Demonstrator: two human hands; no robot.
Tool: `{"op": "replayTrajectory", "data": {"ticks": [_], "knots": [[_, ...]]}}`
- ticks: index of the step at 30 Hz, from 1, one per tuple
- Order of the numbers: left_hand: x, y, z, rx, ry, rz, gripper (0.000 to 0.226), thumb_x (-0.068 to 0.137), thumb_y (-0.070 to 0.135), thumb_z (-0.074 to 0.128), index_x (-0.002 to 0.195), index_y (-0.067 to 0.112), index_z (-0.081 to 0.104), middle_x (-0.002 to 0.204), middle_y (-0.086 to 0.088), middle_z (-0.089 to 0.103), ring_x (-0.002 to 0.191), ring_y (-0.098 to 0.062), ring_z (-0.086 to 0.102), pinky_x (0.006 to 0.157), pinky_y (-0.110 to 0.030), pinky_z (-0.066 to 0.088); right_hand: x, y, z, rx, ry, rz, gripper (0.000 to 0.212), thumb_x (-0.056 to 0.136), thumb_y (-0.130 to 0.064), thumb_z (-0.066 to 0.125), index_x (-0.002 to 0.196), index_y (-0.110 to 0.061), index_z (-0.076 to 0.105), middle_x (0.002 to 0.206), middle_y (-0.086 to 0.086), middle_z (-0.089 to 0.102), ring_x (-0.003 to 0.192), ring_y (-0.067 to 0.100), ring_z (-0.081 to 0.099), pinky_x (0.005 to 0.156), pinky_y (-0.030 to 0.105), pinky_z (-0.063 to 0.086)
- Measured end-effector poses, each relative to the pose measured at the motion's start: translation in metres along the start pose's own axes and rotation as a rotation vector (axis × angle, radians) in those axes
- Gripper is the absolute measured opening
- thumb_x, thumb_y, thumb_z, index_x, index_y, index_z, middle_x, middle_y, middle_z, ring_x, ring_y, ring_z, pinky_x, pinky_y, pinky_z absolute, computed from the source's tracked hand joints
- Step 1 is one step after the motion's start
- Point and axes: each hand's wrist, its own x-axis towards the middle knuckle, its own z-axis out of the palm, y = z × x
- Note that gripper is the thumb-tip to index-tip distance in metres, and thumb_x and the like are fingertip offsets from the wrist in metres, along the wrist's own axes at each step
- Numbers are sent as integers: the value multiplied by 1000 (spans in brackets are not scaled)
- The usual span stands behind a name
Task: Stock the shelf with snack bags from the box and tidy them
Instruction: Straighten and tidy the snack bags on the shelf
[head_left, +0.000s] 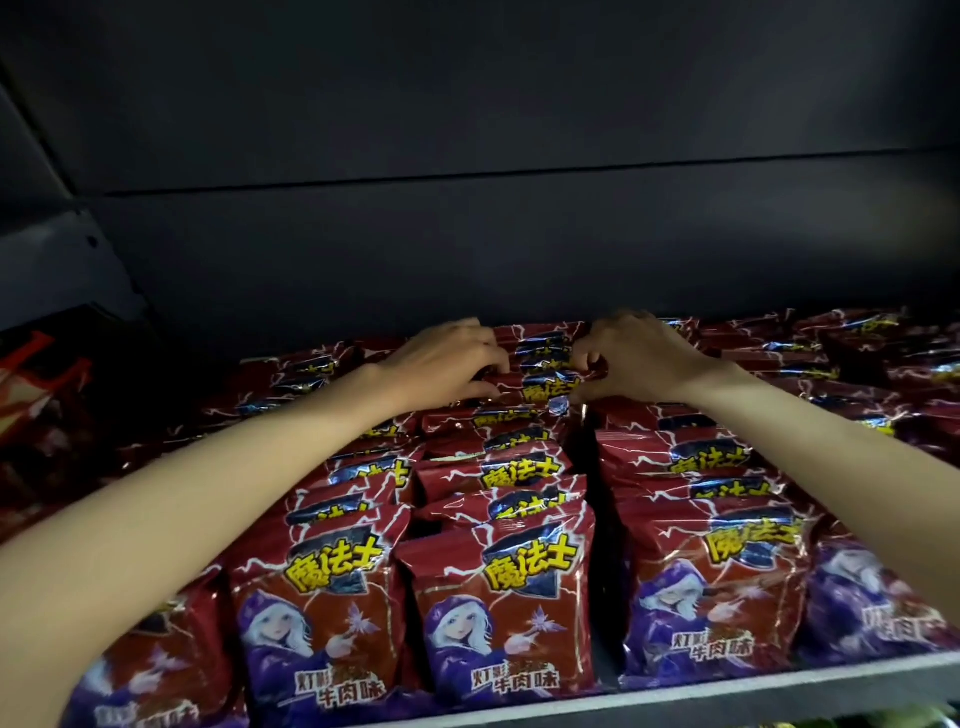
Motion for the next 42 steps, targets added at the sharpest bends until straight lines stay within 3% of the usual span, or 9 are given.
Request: {"op": "replayTrajectory", "data": {"ticks": [7,10,14,18,22,25,30,36,42], "knots": [[-9,-8,1,56,130,39,32,82,39,66,107,19,67,94,5,63,96,-13,52,86,-26,38,5,0,6,32,11,-72,45,76,-56,67,103,-20,65,107,-3,62,104,17,51,92,34,39],[-2,-3,-6,21,50,9,30,82,43,65,107,25,65,90,12,56,88,-5,46,81,-22,34,-2,8,-2,134,-38,-96,43,75,-52,69,105,-21,64,108,-6,62,104,14,51,93,35,41],[6,3,-18,-115,-65,-80,33,83,50,62,110,32,61,97,17,52,82,1,48,68,-17,36,-32,40,-27,335,-3,-43,32,81,-33,71,111,-21,64,106,-12,61,98,5,55,86,21,40],[20,20,-19,-147,7,-93,32,87,49,55,113,31,59,109,11,58,92,-5,56,83,-31,48,-60,71,-32,206,-29,22,25,85,-33,69,107,-24,65,103,-12,61,95,7,58,80,21,40],[41,45,-10,-173,55,-28,27,89,42,58,113,30,61,114,10,58,107,-7,51,91,-29,42,-63,74,-24,52,-163,17,34,86,-43,64,116,-26,60,110,-13,57,103,7,54,87,29,45],[59,62,-3,-128,3,-15,30,89,44,57,115,30,60,117,10,57,112,-9,48,92,-30,41,-63,82,-21,93,-198,24,25,90,-39,59,111,-25,63,105,-9,64,97,11,61,83,30,48],[82,77,-1,-115,-39,-55,32,84,44,63,111,28,62,100,11,58,96,-9,56,72,-24,38,-58,90,-19,45,-251,-12,32,88,-34,63,118,-24,61,111,-6,66,100,14,61,87,34,49],[94,91,2,47,-37,-36,38,79,38,69,113,29,56,113,8,57,106,-15,54,78,-29,42,-38,83,-22,-125,-290,-123,40,82,-35,69,118,-23,57,103,-5,66,95,17,59,73,28,41],[99,92,4,-67,-82,-68,31,75,31,72,103,25,58,93,12,57,91,-12,58,69,-25,41,-31,81,-15,-196,-315,-189,42,81,-37,69,117,-21,56,99,-5,66,96,17,56,78,26,30]]}}
